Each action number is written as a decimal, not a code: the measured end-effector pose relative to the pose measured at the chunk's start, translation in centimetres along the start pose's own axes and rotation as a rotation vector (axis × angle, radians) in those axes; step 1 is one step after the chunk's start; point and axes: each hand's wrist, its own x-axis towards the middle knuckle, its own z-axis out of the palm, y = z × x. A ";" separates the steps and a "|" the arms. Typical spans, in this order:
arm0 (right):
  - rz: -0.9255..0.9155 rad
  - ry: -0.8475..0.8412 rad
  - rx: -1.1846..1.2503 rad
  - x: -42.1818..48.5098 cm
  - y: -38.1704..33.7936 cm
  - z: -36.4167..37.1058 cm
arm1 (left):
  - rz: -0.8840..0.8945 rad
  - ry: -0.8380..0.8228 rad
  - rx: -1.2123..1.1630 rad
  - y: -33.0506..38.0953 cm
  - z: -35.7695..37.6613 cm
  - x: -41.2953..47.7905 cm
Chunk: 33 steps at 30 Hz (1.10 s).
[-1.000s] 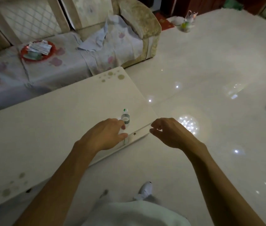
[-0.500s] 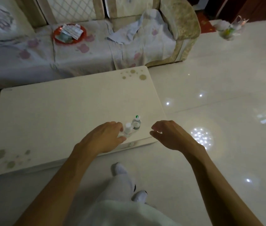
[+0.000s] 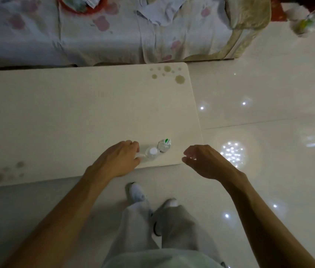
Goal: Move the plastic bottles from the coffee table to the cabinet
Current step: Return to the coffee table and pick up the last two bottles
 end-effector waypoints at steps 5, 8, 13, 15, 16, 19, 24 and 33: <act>-0.037 -0.047 0.011 5.0 2.2 1.0 | -0.081 -0.032 -0.071 -1.1 2.9 3.5; -0.065 -0.093 0.007 8.5 4.3 2.6 | -0.179 0.006 -0.195 -2.2 5.6 5.5; -0.001 -0.143 0.066 13.5 9.0 6.5 | -0.312 0.020 -0.339 -4.1 11.6 8.6; 0.034 -0.148 0.121 15.5 10.4 8.4 | -0.315 0.047 -0.380 -4.2 13.7 10.4; 0.046 -0.149 0.150 16.4 11.0 9.4 | -0.314 0.056 -0.407 -4.1 14.6 11.3; 0.048 -0.150 0.223 19.4 11.9 12.0 | -0.324 0.058 -0.537 -3.9 17.2 14.3; 0.011 -0.135 0.329 23.5 12.1 16.0 | -0.399 0.094 -0.692 -4.6 21.6 18.4; -0.050 0.074 0.448 25.5 13.1 21.1 | -0.410 0.354 -0.797 -3.6 26.1 21.6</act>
